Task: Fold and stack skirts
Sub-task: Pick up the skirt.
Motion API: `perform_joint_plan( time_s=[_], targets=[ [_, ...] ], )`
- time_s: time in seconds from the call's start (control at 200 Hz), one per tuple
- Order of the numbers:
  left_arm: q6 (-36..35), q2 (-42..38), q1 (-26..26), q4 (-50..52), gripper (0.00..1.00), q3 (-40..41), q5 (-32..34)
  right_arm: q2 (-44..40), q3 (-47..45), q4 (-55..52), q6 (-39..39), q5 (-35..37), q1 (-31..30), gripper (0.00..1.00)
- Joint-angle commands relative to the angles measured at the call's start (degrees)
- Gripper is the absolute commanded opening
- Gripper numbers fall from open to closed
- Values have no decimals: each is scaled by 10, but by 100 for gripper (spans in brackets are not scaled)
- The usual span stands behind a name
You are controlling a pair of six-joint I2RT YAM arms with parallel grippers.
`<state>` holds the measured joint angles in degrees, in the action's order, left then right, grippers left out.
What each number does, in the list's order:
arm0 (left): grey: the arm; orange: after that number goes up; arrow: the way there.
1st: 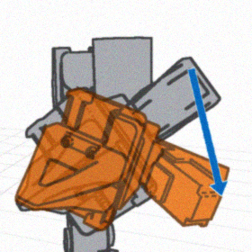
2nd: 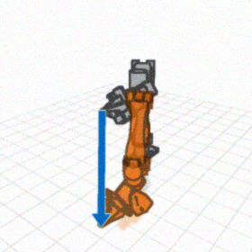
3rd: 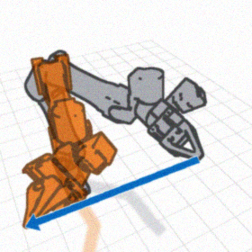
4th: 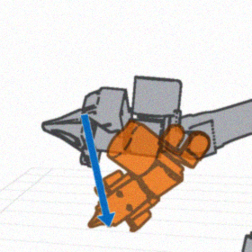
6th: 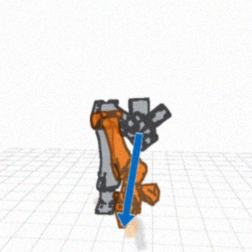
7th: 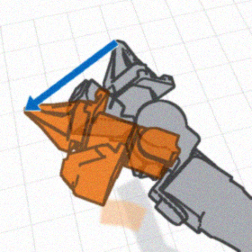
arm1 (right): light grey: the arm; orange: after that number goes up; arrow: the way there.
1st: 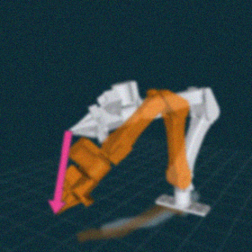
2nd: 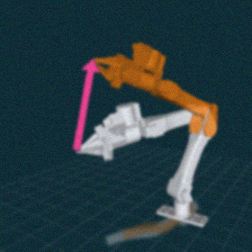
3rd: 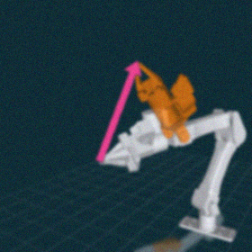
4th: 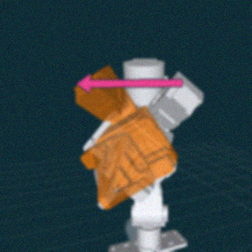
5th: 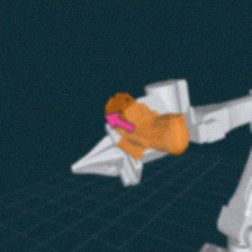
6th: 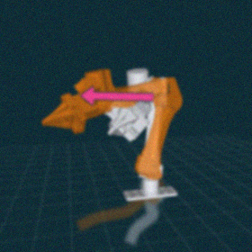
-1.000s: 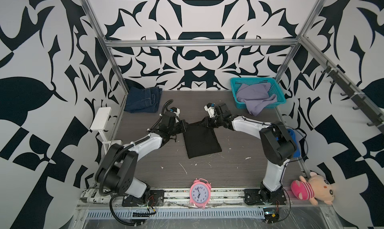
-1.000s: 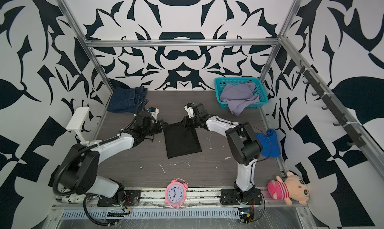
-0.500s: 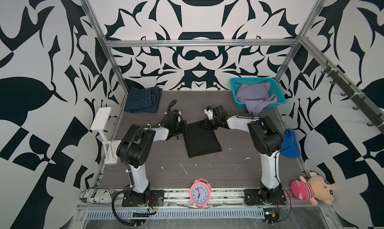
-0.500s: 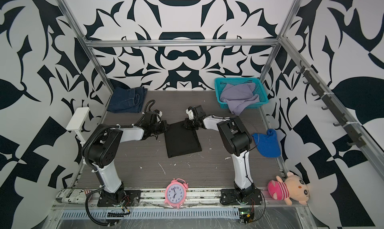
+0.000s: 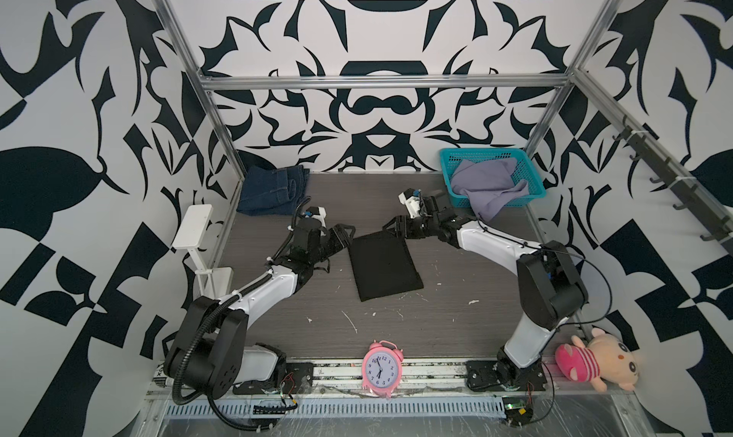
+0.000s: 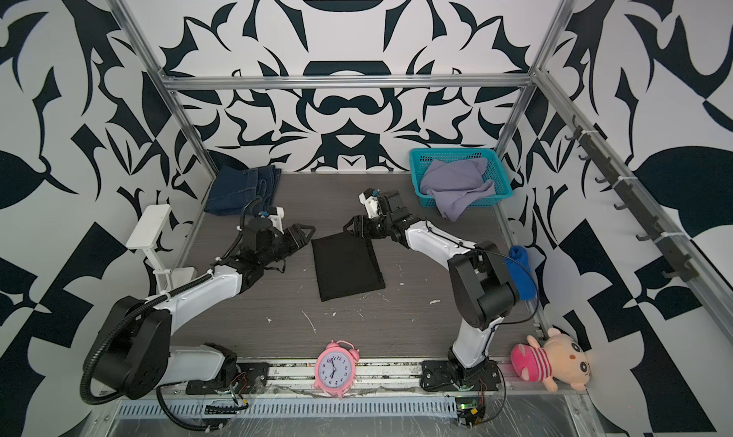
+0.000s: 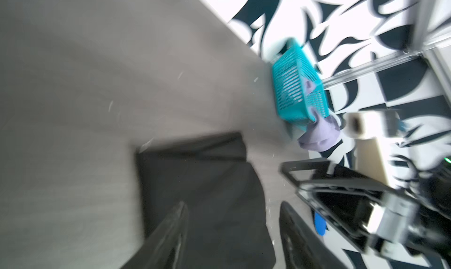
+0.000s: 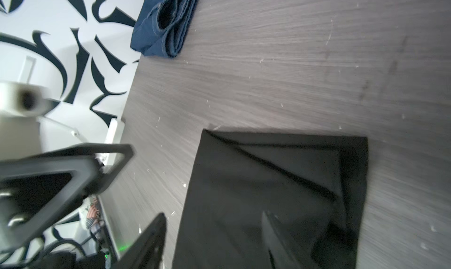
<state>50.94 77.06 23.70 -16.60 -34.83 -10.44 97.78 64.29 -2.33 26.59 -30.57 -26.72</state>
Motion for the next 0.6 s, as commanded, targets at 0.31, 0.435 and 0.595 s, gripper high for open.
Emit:
perform_joint_plan(
  time_s=[0.31,0.435,0.595],
  targets=[
    [61,42,77,52,68,39,27,-30,-77,-38,-29,36,-4,89],
    [69,64,89,31,67,45,38,-35,-91,-23,-7,57,-3,89],
    [72,83,90,0,60,61,39,-25,-84,-54,-19,81,3,90]
  ],
)
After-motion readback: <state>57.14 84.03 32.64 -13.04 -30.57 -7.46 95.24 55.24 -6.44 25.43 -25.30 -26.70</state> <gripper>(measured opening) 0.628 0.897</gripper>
